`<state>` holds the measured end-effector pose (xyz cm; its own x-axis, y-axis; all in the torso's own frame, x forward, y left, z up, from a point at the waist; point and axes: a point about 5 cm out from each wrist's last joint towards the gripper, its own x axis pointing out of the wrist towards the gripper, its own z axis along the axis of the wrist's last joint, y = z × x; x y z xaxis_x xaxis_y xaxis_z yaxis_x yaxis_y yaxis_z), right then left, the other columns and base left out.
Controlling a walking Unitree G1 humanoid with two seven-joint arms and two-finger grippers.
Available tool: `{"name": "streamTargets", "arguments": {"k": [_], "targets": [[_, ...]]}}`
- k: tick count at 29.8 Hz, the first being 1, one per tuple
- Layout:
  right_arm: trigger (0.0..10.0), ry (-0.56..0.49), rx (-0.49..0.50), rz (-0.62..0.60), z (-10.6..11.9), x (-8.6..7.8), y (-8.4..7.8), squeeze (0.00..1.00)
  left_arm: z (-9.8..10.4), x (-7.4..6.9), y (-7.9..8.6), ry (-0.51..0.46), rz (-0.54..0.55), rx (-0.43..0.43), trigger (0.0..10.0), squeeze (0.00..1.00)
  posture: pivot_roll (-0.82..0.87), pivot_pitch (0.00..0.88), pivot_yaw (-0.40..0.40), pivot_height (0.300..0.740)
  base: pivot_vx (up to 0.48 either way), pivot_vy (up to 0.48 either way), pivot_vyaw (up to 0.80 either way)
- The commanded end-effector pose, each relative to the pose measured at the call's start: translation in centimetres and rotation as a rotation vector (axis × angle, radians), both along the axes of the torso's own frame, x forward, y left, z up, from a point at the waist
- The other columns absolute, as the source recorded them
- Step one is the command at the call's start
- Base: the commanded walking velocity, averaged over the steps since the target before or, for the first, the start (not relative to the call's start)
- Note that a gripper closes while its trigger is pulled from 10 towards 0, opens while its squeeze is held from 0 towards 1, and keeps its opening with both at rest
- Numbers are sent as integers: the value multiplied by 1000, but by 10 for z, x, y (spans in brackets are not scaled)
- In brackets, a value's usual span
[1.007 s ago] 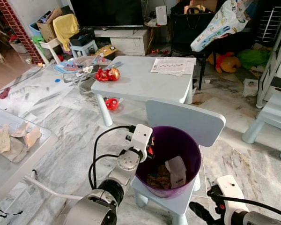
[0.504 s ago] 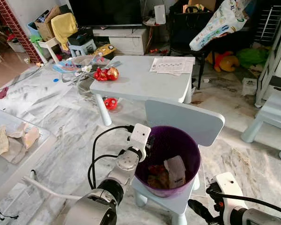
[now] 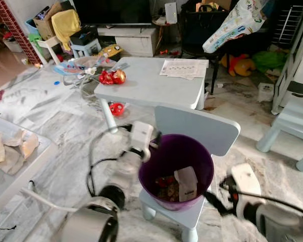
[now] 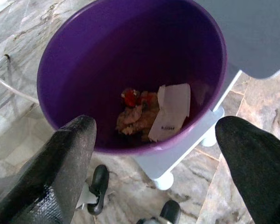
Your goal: Picking trash to rubbish bin
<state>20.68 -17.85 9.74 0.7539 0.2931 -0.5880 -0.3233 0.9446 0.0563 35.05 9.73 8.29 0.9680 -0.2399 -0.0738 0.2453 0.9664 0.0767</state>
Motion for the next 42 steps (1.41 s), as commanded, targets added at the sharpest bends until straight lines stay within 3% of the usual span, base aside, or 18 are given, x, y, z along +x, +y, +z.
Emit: {"name": "streamTargets", "arguments": {"k": [1,5,7,10,12,17,19,20,26,34,42], "targets": [[10000,-56,18,23,7,15,12,384,6,1,22,-50,71,-45,10000,1000,-134,40,93,740,0,0,0],[10000,-112,52,46,13,31,28,373,8,-1,36,-71,133,-88,10000,1000,-107,38,82,740,0,0,0],[10000,-173,62,61,19,45,40,365,16,-5,48,-133,180,-108,10000,1000,-81,38,72,740,0,0,0],[10000,-240,47,52,27,57,45,306,20,-11,57,-171,221,-123,10000,1000,-67,34,58,740,0,0,0],[10000,-280,35,25,32,66,46,0,19,-18,64,-181,255,-121,10000,1000,-62,33,52,740,0,0,0],[10000,-361,68,-5,46,84,47,0,20,-34,83,-199,377,-82,10000,1000,-50,24,33,740,0,0,0],[10000,-374,64,1,48,87,47,0,22,-37,85,-208,376,-81,10000,1000,-44,20,27,740,0,0,0],[10000,-386,55,-1,48,89,46,0,22,-39,88,-210,386,-65,10000,0,-42,17,22,740,0,0,0],[10000,-415,55,-16,52,98,45,0,30,-34,96,-195,462,-63,10000,0,-58,7,15,740,0,0,0],[10000,-464,41,-58,51,101,40,0,45,-31,86,-221,437,-74,10000,0,-62,0,18,740,0,0,0],[10000,-469,46,-55,49,103,43,0,49,-32,85,-202,437,-101,10000,0,-49,0,21,740,0,0,752]]}}
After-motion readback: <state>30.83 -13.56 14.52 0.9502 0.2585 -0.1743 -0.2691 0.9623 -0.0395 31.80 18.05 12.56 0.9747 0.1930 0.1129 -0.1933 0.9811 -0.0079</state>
